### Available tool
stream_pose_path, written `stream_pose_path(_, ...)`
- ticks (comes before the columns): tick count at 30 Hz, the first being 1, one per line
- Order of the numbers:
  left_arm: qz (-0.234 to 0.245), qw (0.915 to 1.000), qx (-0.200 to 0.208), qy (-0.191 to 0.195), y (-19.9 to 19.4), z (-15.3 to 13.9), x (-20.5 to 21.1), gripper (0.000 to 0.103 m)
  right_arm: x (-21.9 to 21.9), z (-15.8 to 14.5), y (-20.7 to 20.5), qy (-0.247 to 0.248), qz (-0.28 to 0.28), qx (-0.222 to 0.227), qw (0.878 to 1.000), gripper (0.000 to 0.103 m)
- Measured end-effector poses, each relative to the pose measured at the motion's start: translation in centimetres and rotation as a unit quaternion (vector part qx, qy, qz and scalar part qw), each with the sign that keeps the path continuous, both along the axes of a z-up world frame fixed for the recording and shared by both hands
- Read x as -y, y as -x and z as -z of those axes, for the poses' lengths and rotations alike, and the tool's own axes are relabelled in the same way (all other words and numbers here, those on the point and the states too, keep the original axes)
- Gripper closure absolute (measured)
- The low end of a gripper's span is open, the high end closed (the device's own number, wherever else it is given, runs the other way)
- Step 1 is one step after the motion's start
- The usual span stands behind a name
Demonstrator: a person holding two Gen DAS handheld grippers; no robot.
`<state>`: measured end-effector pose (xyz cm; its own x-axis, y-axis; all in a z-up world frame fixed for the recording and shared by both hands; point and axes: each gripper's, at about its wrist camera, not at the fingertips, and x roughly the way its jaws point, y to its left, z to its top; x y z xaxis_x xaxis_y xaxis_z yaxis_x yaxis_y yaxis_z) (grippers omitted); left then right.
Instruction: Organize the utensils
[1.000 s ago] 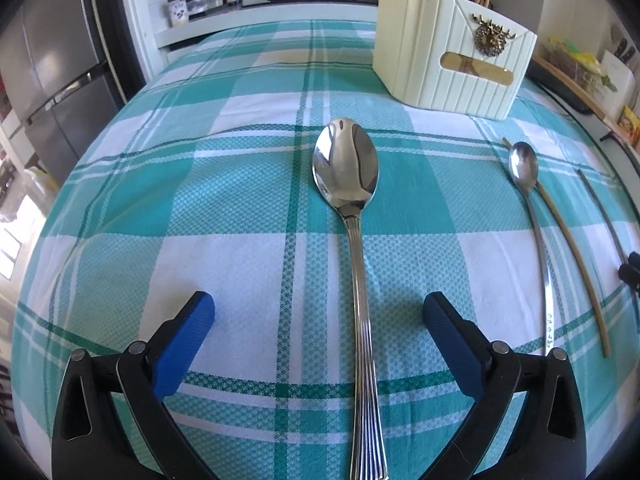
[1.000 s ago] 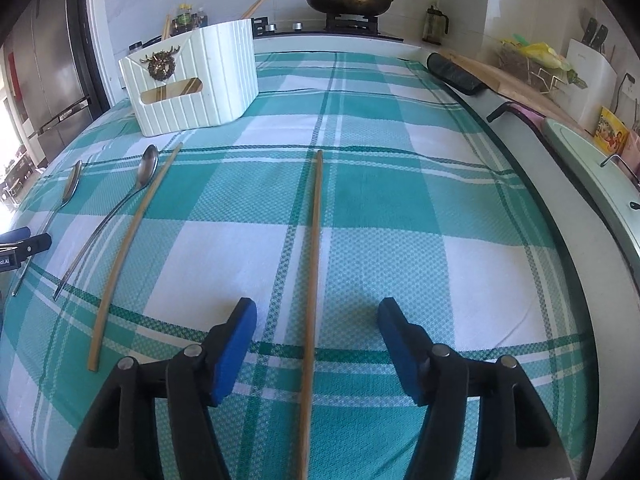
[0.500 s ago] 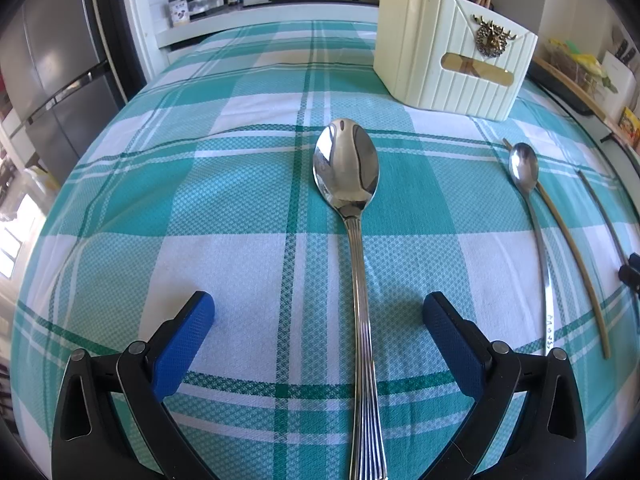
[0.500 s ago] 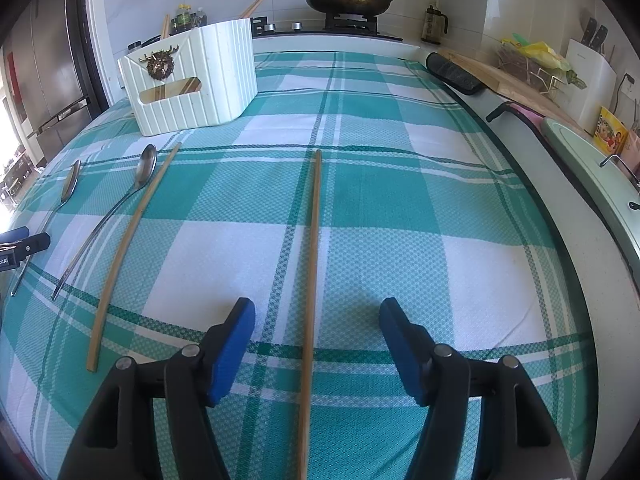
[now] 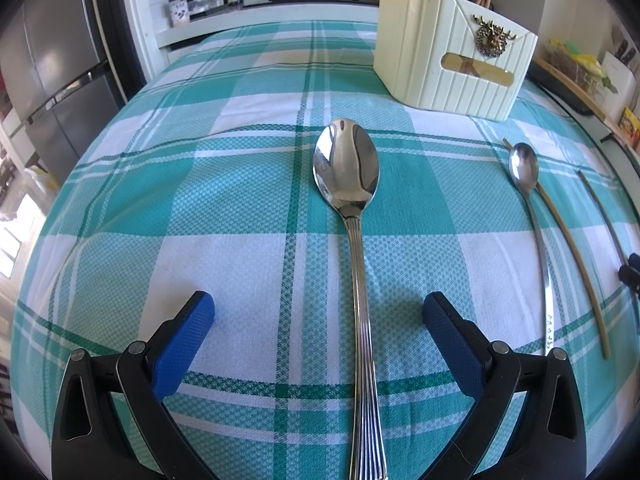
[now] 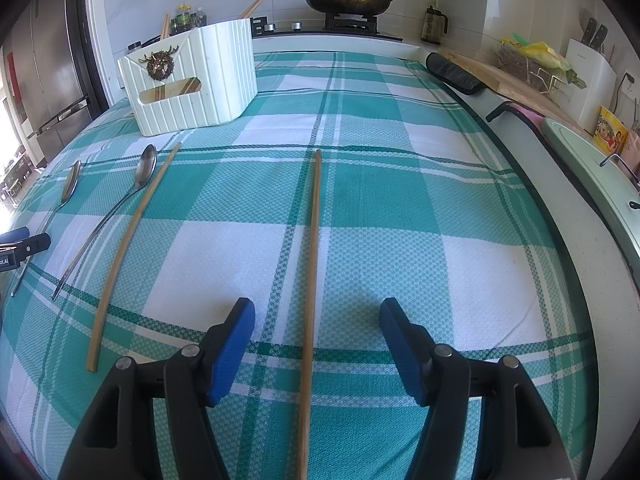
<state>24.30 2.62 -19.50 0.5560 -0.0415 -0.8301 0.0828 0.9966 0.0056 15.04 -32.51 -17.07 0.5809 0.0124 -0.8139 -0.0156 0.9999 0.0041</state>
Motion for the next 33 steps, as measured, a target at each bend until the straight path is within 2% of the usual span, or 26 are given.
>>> stream_pose_path(4,0.001,1.0,-0.001,0.004,-0.1,0.0,-0.1,0.0,0.0,0.0,0.0,0.001,0.0,0.0,1.0,0.037)
stream_pose_path(8,0.026,0.9995,-0.017,0.004,-0.3,-0.2,-0.2,0.001,0.1,0.0,0.0,-0.003,-0.001,-0.002,1.0,0.037)
stream_pose_path(13,0.041,0.9977,-0.049,0.019,-1.8,-1.0,-0.3,0.001,0.6,-0.5,-1.0,-0.005,-0.041,-0.054,0.998,0.037)
stream_pose_path(19,0.043,0.9969,-0.062,-0.021,-4.8,-0.6,1.3,0.001,0.9,-0.5,-3.8,0.006,-0.058,-0.089,0.994,0.038)
stream_pose_path(21,0.04,0.997,-0.063,-0.021,-5.7,-0.3,1.5,0.0,0.7,-0.6,-4.9,0.01,-0.06,-0.091,0.994,0.044)
stream_pose_path(25,0.037,0.997,-0.066,-0.019,-7.1,-0.3,1.8,0.002,0.0,-0.5,-7.7,0.02,-0.063,-0.09,0.994,0.045)
stream_pose_path(28,0.035,0.9975,-0.061,-0.011,-7.9,-0.5,2.0,0.012,-0.6,-0.5,-9.9,0.017,-0.056,-0.088,0.994,0.055)
stream_pose_path(29,0.038,0.9976,-0.057,-0.006,-8.1,-0.7,2.1,0.021,-0.7,-0.4,-10.6,0.012,-0.056,-0.089,0.994,0.069)
stream_pose_path(30,0.04,0.9978,-0.052,-0.004,-8.3,-0.9,2.1,0.034,-0.7,-0.4,-11.2,0.003,-0.05,-0.088,0.995,0.078)
stream_pose_path(31,0.04,0.9981,-0.046,-0.004,-8.4,-1.1,2.2,0.042,-0.7,-0.5,-11.7,0.004,-0.042,-0.085,0.995,0.084)
stream_pose_path(32,0.041,0.9984,-0.04,-0.007,-8.6,-1.3,2.1,0.061,-0.7,-0.5,-12.2,0.007,-0.036,-0.084,0.996,0.097)
stream_pose_path(33,0.043,0.9983,-0.039,-0.005,-8.7,-1.4,2.0,0.061,-0.6,-0.5,-12.5,0.004,-0.032,-0.082,0.996,0.097)
